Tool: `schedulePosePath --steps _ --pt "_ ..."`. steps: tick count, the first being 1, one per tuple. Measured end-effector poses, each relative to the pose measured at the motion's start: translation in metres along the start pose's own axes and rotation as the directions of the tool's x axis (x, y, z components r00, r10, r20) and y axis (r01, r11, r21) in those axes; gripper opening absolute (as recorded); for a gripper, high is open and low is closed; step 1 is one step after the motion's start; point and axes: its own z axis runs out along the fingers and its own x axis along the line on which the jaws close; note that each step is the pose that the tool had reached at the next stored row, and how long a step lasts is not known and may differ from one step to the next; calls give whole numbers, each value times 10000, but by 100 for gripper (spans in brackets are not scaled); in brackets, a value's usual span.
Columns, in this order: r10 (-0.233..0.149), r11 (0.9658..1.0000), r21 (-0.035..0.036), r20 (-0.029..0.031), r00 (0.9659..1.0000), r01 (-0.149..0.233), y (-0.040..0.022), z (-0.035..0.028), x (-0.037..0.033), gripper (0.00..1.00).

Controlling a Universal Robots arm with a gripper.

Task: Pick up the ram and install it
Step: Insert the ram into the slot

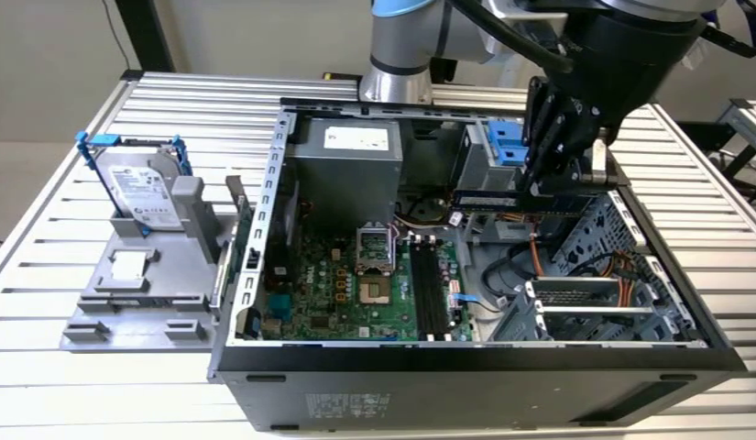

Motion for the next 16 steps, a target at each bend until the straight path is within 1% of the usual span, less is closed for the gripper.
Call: schedulePosePath --steps 4,6,8,16 --pt "0 10000 0 0 10000 0 0 0 -1 0" --pt "9 10000 0 -1 10000 -9 1 0 -14 0" --pt "34 10000 0 0 10000 -34 3 1 -45 0" --pt "117 9999 3 0 9999 -117 9 6 -203 0"
